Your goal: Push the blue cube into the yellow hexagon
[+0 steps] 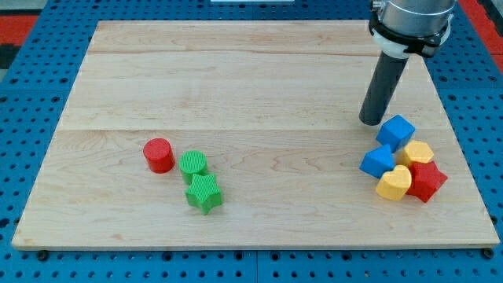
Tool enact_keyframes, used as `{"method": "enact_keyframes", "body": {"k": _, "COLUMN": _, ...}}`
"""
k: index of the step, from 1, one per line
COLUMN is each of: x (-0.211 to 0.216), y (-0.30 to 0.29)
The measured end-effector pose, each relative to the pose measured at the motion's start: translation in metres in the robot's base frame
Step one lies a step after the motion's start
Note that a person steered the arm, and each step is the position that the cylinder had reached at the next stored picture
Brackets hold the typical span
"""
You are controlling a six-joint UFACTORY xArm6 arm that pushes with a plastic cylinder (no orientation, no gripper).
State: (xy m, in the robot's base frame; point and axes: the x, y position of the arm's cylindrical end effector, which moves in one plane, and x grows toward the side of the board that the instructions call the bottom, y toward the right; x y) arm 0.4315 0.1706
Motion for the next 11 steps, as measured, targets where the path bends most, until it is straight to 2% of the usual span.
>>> {"method": "enact_keyframes", "body": {"k": 4, "x": 0.01, "y": 0.043}}
{"method": "enact_keyframes", "body": {"k": 8, "x": 0.027, "y": 0.042}}
{"method": "enact_keyframes", "body": {"k": 11, "x": 0.018, "y": -0.027}}
